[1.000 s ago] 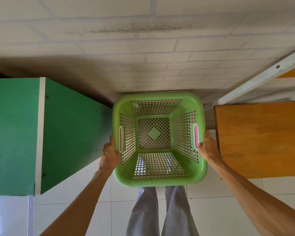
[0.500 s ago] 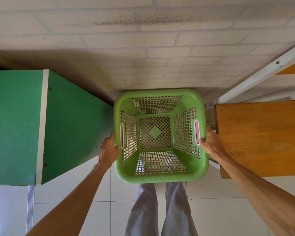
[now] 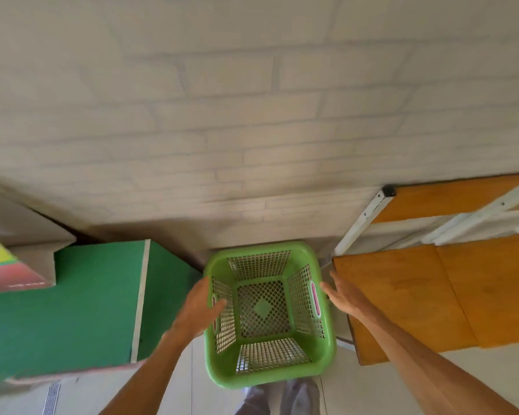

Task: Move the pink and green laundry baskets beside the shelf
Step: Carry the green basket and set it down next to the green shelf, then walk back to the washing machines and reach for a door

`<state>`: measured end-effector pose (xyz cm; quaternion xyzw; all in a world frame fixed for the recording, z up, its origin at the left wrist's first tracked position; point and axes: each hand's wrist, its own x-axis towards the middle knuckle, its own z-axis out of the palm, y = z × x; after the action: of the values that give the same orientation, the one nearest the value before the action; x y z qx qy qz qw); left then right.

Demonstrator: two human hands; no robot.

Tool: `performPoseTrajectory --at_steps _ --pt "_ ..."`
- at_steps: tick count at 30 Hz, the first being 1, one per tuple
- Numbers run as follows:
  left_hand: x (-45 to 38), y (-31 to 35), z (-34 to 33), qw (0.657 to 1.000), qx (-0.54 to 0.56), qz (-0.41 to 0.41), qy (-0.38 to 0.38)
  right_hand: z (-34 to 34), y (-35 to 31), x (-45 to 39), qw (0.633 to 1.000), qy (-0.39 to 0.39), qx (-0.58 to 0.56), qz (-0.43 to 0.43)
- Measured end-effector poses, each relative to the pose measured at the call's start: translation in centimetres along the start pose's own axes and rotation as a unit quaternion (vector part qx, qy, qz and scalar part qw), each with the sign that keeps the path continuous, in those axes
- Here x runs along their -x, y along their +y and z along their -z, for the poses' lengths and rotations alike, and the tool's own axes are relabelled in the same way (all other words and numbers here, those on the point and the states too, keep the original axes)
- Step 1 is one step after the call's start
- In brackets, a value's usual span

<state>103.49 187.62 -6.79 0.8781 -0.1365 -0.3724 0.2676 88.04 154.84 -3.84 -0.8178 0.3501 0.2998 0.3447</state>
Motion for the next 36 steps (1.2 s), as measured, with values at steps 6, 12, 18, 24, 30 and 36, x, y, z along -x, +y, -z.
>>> performPoseTrajectory --at_steps 6,12,18,24,30,36 --pt "2.3 9.8 7.9 0.98 -0.18 -0.075 0.035 7.1 -1.6 6.4 0.998 0.055 -0.015 0.023" --pt "3.8 17.6 12.9 0.944 -0.297 -0.137 0.032 12.8 -1.5 8.7 0.993 0.112 0.0 0.025" --pt "4.0 27.0 12.6 0.92 -0.341 -0.193 0.019 18.1 1.7 14.8 0.977 0.208 -0.045 -0.003" --pt "5.5 39.6 5.3 0.89 -0.368 -0.269 -0.007 23.9 14.3 23.5 0.953 0.288 -0.054 -0.072" --pt "9.8 54.3 -8.7 0.838 -0.401 -0.369 -0.025 28.4 32.8 33.0 0.915 0.361 -0.05 -0.176" --pt "15.9 67.8 -27.5 0.794 -0.415 -0.436 -0.088 31.8 51.8 42.8 0.888 0.376 -0.02 -0.263"
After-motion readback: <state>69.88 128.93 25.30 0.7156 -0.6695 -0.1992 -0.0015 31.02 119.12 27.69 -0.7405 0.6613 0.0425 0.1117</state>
